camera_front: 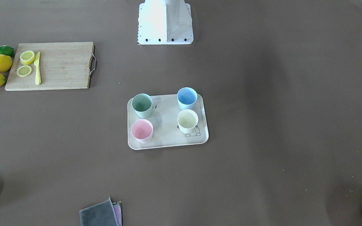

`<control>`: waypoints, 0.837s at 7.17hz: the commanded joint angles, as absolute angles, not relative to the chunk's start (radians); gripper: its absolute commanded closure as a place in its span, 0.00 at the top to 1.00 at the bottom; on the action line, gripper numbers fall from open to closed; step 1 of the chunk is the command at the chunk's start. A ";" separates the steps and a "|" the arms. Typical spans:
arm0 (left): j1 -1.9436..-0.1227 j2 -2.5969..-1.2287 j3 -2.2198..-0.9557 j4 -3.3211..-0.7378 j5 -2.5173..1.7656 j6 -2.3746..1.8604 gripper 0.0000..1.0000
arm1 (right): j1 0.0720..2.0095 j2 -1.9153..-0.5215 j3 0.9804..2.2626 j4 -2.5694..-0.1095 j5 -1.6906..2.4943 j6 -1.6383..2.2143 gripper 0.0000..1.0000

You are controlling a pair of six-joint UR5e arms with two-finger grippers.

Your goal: Place all cups on tray

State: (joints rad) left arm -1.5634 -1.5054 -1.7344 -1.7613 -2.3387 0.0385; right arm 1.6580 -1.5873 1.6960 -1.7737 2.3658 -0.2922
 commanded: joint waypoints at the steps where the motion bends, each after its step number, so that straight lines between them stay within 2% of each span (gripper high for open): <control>1: -1.557 -1.497 -1.738 -1.758 -2.309 -0.043 0.98 | 1.651 -1.595 1.709 -1.786 2.365 -0.287 1.00; 6: -1.557 -1.503 -1.733 -1.756 -2.309 -0.048 0.98 | 1.612 -1.579 1.709 -1.775 2.362 -0.236 1.00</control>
